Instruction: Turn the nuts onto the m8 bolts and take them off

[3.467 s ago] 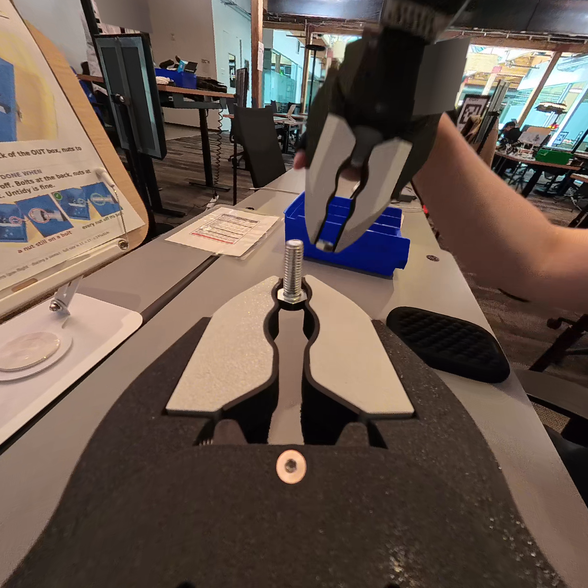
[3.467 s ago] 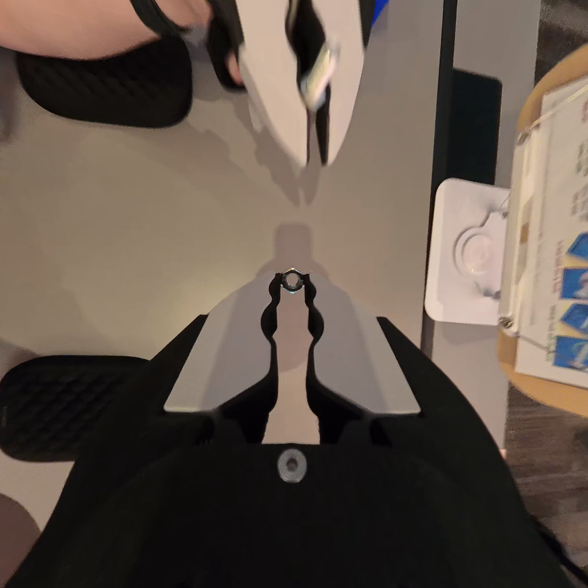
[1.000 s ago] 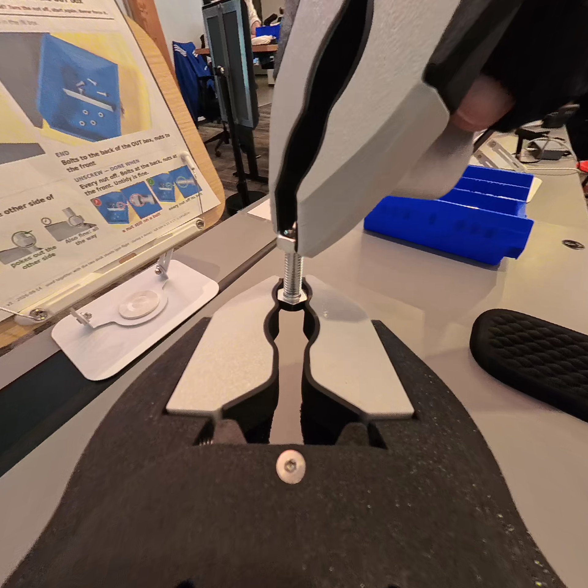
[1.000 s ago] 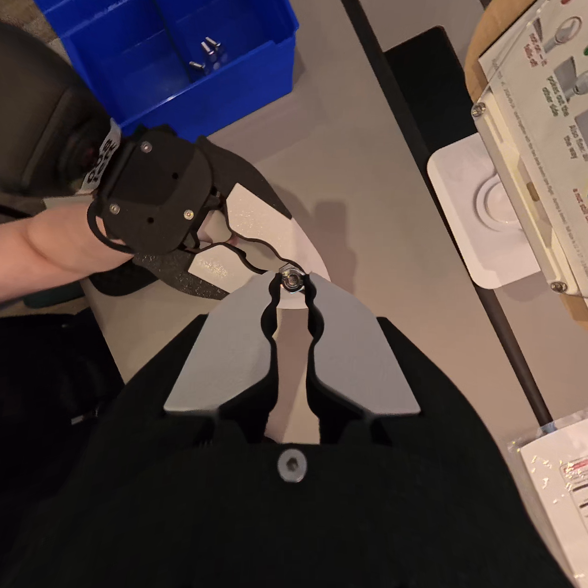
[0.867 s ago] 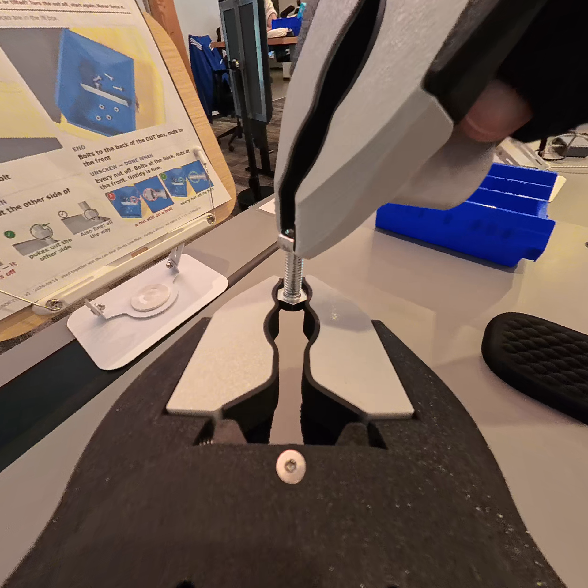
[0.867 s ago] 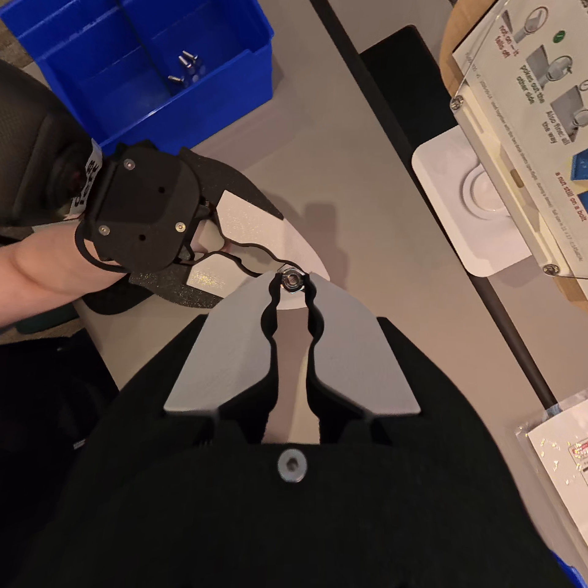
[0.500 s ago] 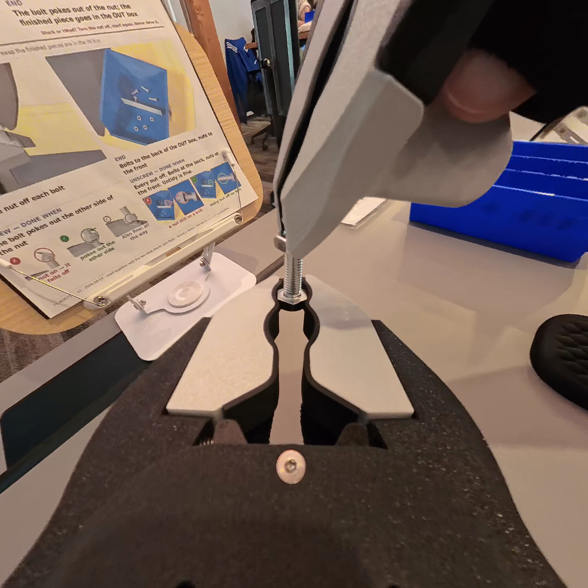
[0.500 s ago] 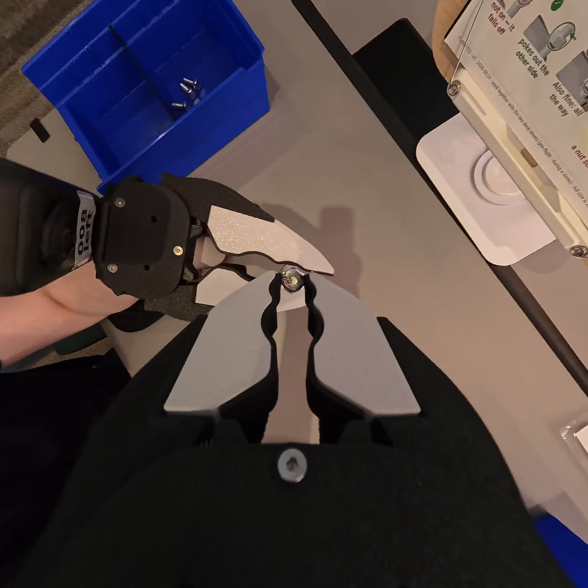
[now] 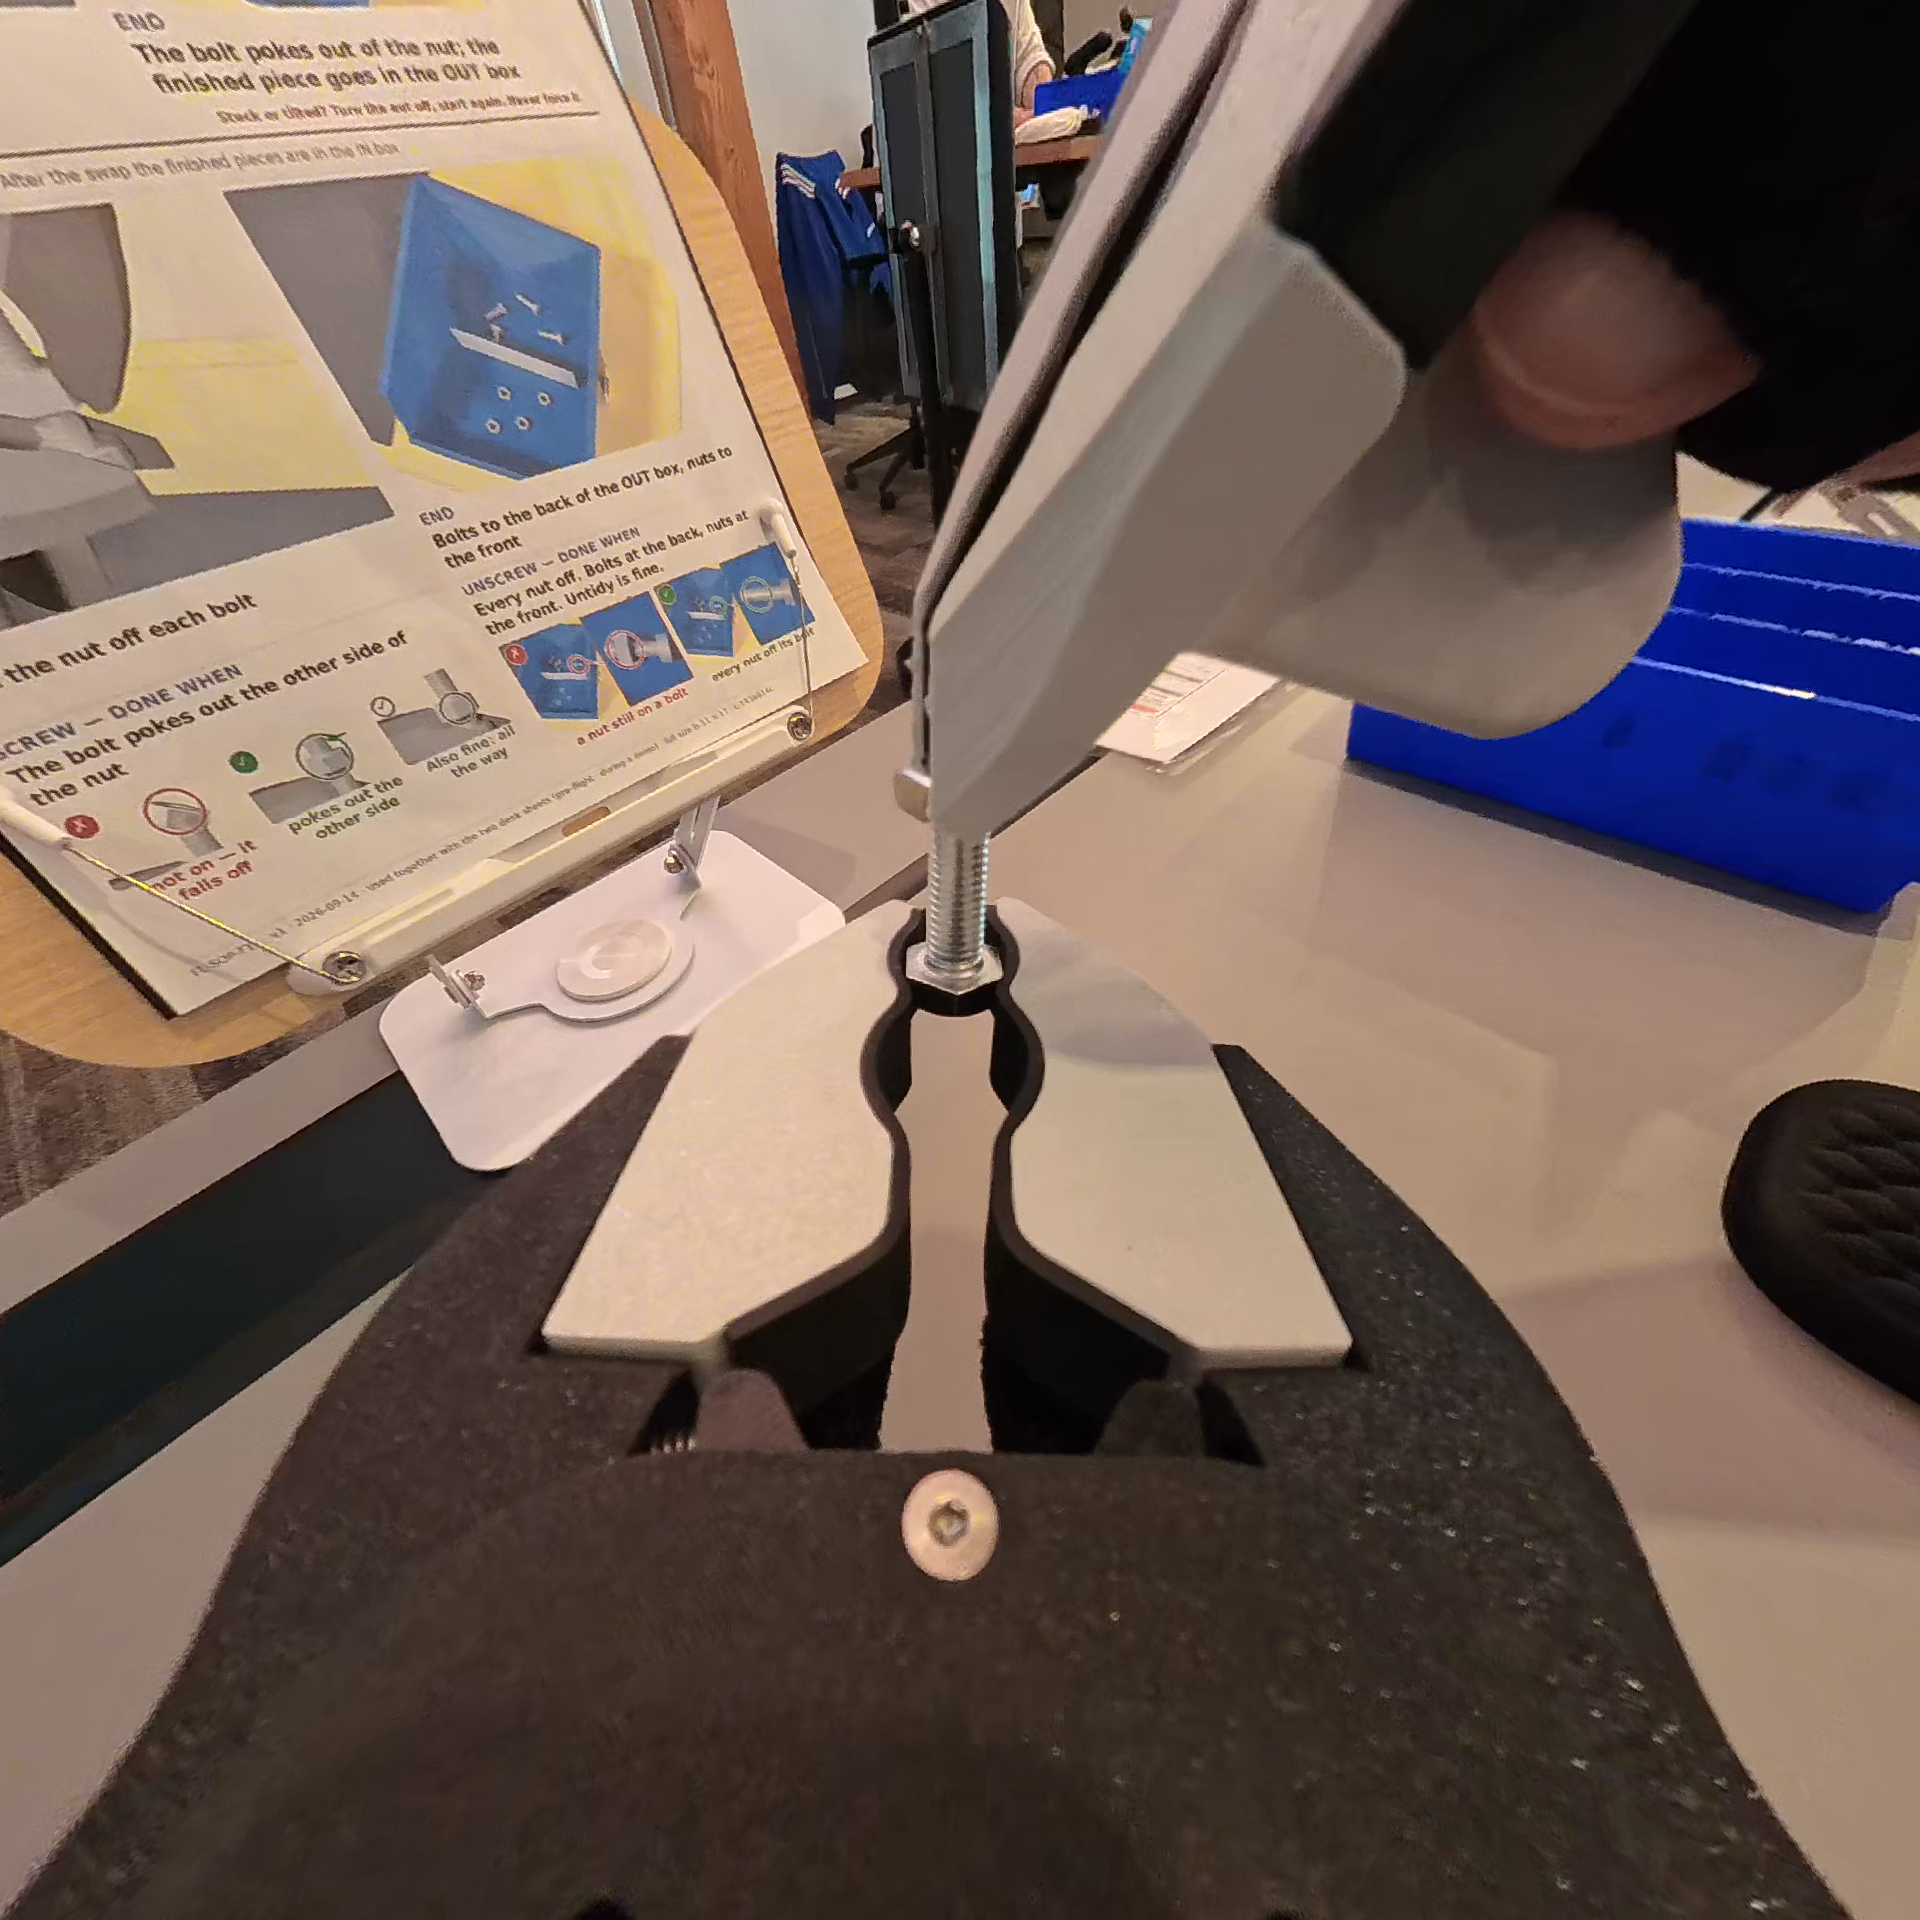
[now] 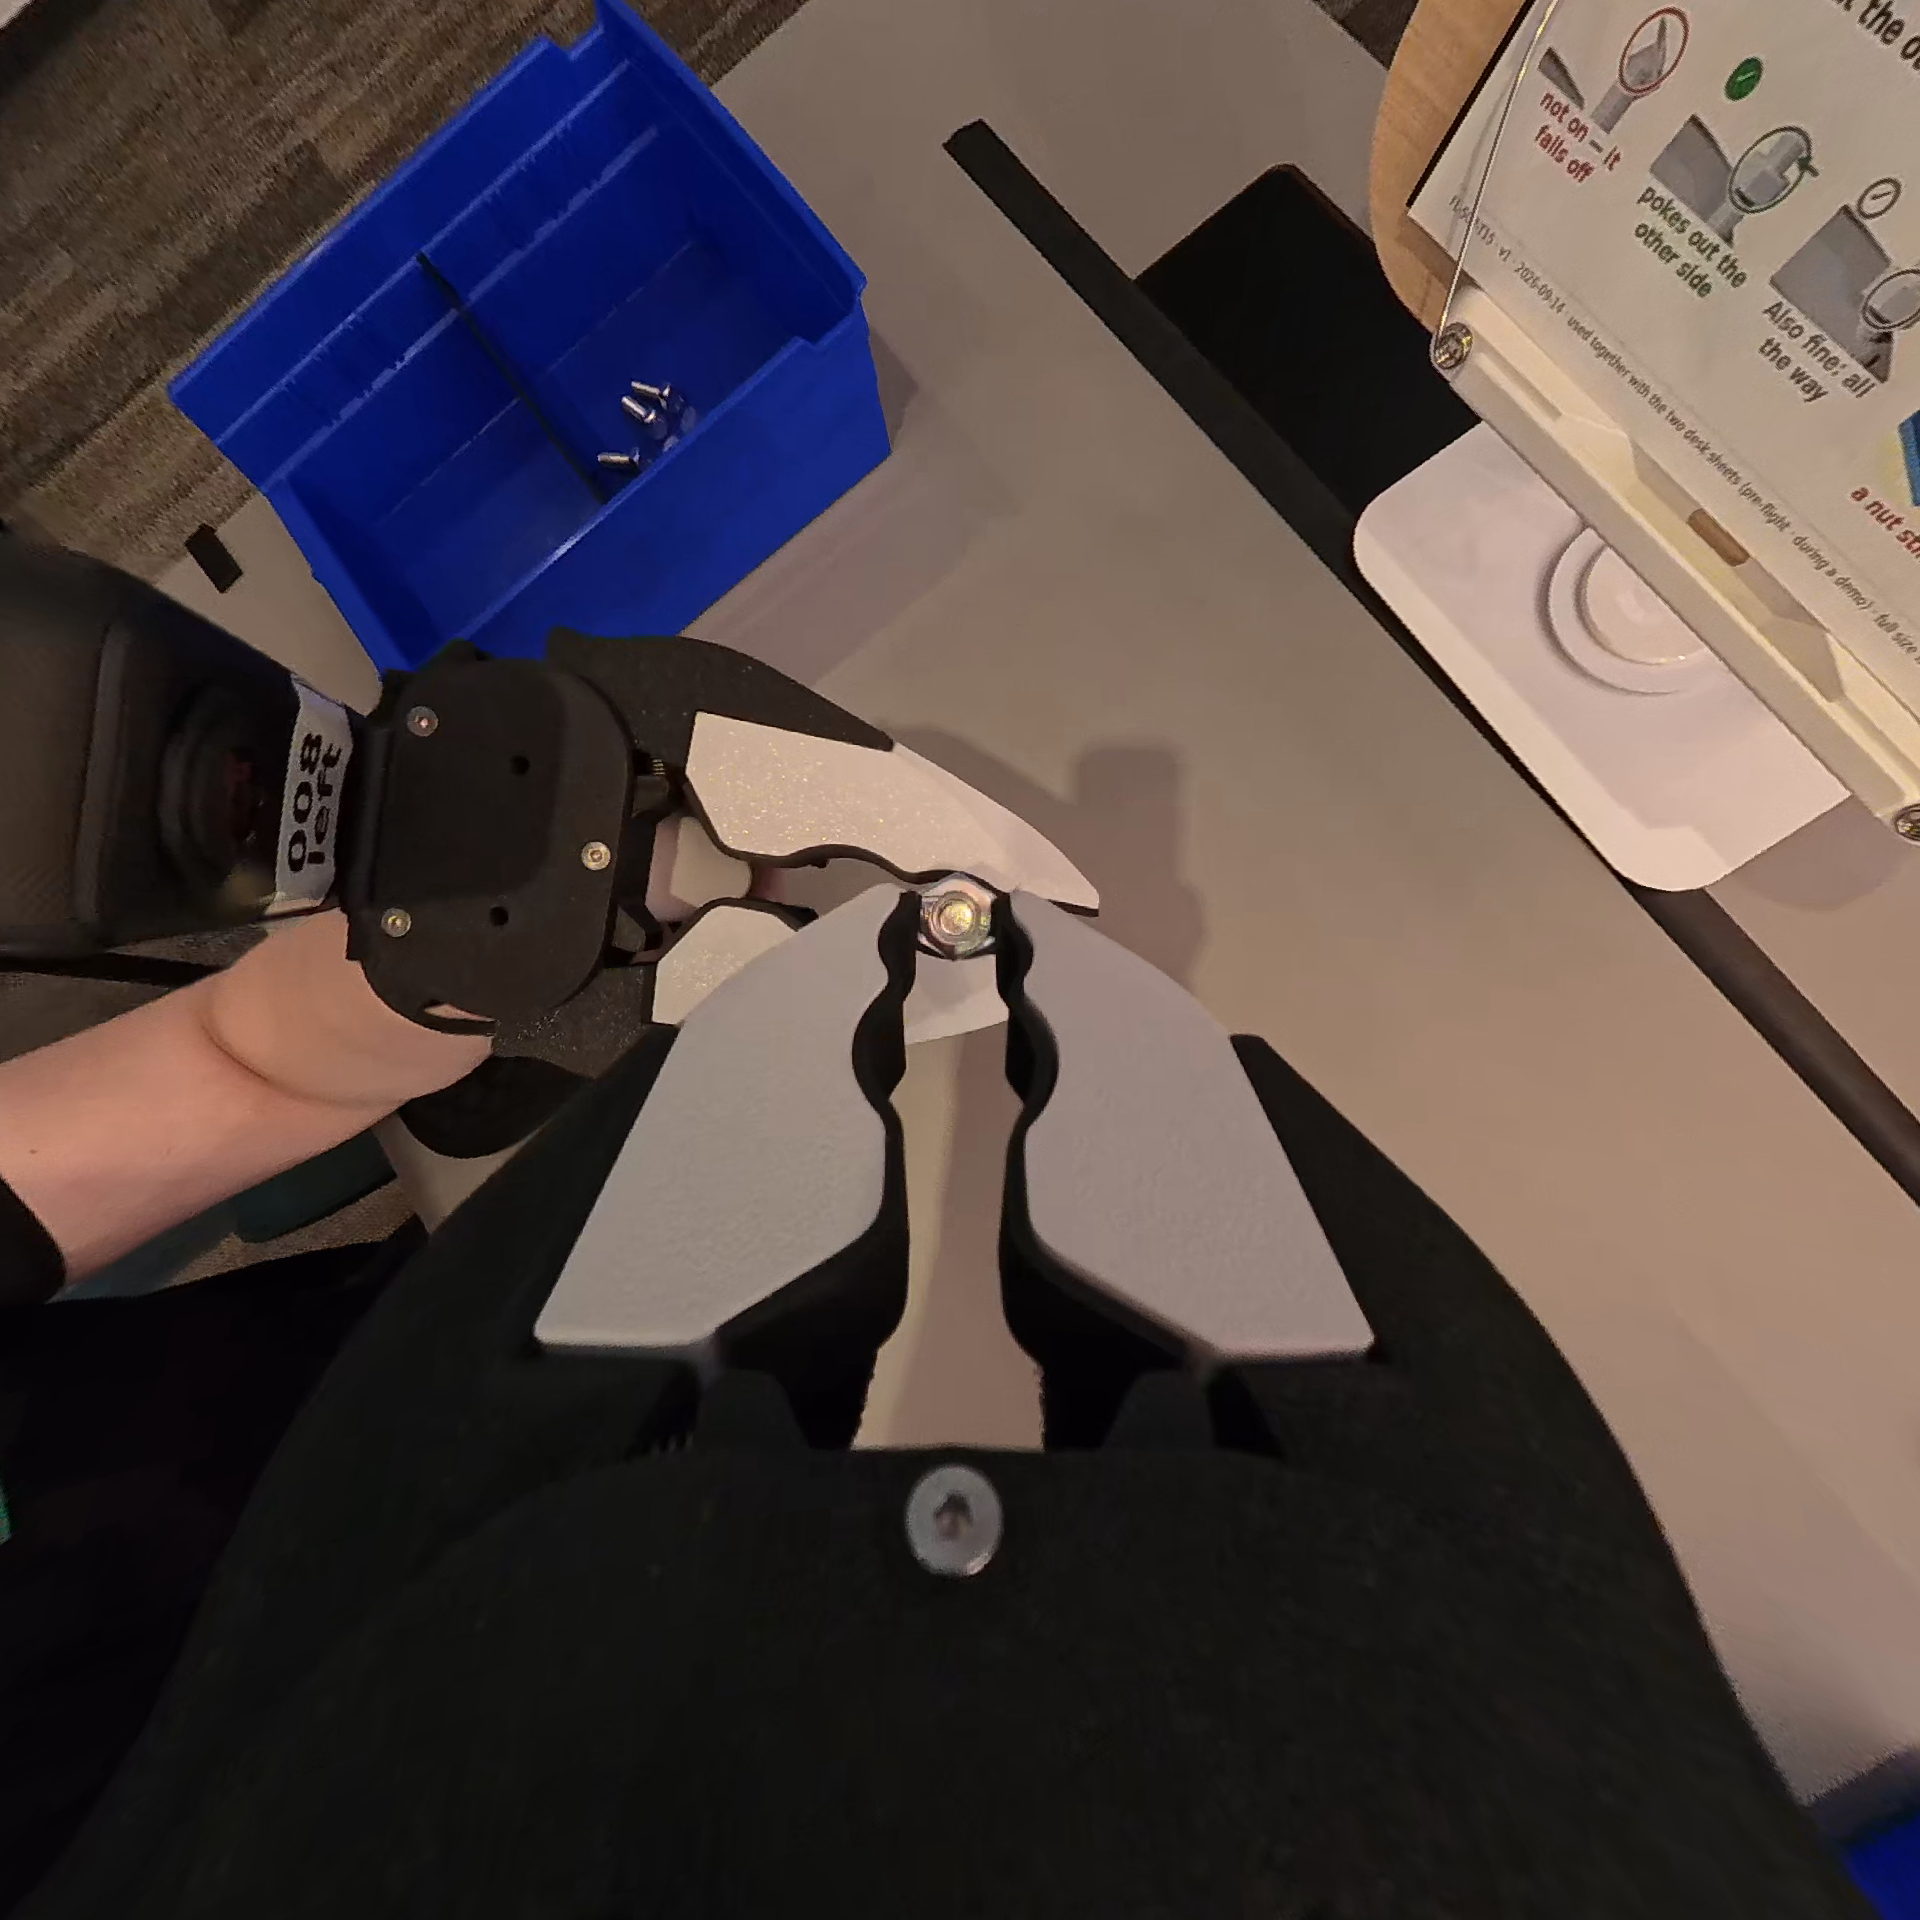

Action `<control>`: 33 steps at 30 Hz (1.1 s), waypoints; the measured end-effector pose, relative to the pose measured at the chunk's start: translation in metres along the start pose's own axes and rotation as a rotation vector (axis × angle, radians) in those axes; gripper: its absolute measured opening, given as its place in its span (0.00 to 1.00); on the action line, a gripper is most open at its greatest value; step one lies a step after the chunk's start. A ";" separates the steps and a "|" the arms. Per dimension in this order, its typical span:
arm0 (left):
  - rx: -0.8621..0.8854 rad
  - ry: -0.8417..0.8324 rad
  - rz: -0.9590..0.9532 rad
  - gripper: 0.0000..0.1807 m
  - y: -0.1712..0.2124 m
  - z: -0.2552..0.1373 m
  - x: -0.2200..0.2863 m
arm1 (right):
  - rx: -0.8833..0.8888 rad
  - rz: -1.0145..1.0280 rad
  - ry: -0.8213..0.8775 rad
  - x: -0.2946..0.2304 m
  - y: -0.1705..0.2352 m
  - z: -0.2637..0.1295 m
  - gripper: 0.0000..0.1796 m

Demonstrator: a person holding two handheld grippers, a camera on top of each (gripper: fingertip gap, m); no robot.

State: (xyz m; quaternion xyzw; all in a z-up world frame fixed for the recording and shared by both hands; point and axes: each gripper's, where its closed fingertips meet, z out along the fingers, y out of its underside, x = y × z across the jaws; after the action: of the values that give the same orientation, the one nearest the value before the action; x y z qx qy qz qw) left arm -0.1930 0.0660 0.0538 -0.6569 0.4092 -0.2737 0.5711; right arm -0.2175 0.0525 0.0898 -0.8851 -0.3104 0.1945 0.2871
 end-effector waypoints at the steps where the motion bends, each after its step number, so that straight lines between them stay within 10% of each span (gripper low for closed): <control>1: 0.005 0.009 -0.009 0.05 -0.001 0.000 0.000 | 0.003 0.002 -0.004 0.000 0.000 0.000 0.08; 18: 0.105 0.246 -0.137 0.06 -0.018 -0.012 0.019 | 0.015 -0.133 -0.126 -0.015 -0.005 -0.013 0.08; 33: 0.053 0.114 -0.100 0.06 -0.012 -0.009 0.007 | 0.046 -0.065 -0.031 -0.010 -0.008 -0.007 0.08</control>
State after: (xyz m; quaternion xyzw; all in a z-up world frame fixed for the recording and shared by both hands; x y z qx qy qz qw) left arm -0.1942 0.0555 0.0664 -0.6445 0.4003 -0.3495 0.5498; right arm -0.2248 0.0481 0.1017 -0.8646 -0.3389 0.2060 0.3085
